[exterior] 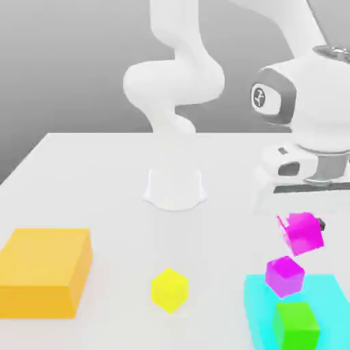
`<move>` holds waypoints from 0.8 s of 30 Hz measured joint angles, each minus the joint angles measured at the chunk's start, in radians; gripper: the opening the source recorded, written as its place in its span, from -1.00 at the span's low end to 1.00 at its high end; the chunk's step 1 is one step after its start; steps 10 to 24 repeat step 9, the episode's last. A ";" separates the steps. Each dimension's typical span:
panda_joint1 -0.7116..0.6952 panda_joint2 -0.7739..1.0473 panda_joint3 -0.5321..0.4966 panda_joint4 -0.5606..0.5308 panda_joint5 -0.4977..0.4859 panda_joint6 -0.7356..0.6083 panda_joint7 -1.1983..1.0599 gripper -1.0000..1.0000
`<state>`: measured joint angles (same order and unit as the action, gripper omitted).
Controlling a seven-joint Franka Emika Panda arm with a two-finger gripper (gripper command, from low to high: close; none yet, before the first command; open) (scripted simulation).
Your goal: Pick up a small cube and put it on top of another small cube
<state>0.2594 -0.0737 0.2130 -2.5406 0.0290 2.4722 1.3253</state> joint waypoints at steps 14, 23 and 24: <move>-0.022 0.125 -0.017 -0.005 -0.050 0.124 0.127 1.00; -0.022 0.125 -0.017 -0.005 -0.050 0.124 0.127 1.00; -0.022 0.125 -0.017 -0.005 -0.050 0.124 0.127 1.00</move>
